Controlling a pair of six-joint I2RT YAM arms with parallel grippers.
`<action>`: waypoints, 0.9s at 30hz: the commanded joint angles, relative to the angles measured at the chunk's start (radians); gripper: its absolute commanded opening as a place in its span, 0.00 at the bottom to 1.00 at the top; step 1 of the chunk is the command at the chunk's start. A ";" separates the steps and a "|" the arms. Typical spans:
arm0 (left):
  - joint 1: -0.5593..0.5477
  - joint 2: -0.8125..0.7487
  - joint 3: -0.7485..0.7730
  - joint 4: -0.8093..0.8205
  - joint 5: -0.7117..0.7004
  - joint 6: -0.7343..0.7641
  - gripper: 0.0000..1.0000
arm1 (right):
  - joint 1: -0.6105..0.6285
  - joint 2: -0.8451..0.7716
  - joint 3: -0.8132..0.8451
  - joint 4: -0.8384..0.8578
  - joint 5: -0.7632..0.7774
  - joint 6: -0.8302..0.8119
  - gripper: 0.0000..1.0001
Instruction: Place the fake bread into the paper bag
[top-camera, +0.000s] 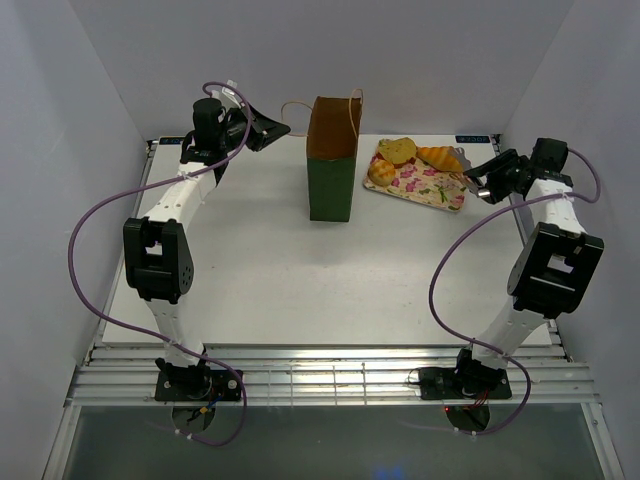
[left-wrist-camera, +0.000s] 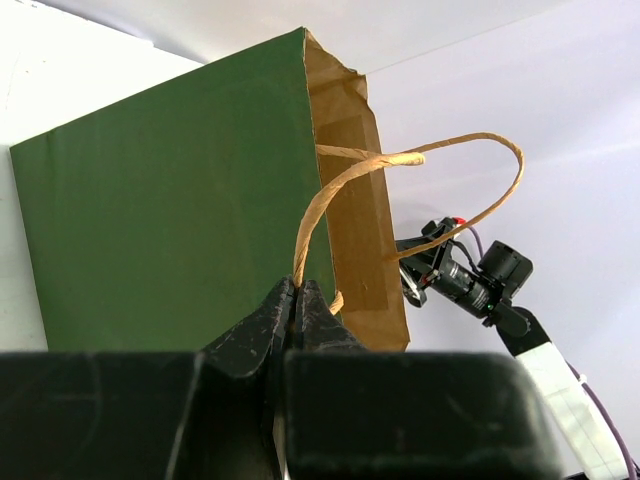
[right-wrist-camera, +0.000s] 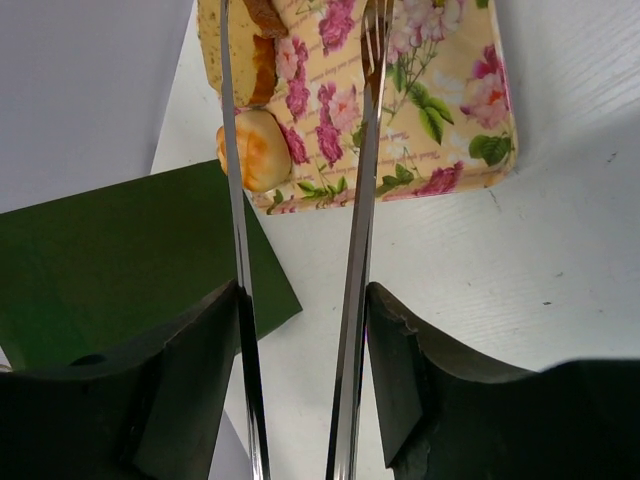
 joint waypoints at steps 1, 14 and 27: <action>0.002 -0.056 0.025 -0.001 0.002 0.010 0.00 | -0.003 -0.009 -0.034 0.120 -0.065 0.059 0.58; 0.002 -0.033 0.037 0.001 -0.001 0.010 0.00 | 0.011 0.046 -0.080 0.215 -0.114 0.194 0.58; 0.002 -0.008 0.071 -0.018 -0.010 0.019 0.00 | 0.023 0.107 -0.174 0.428 -0.150 0.350 0.58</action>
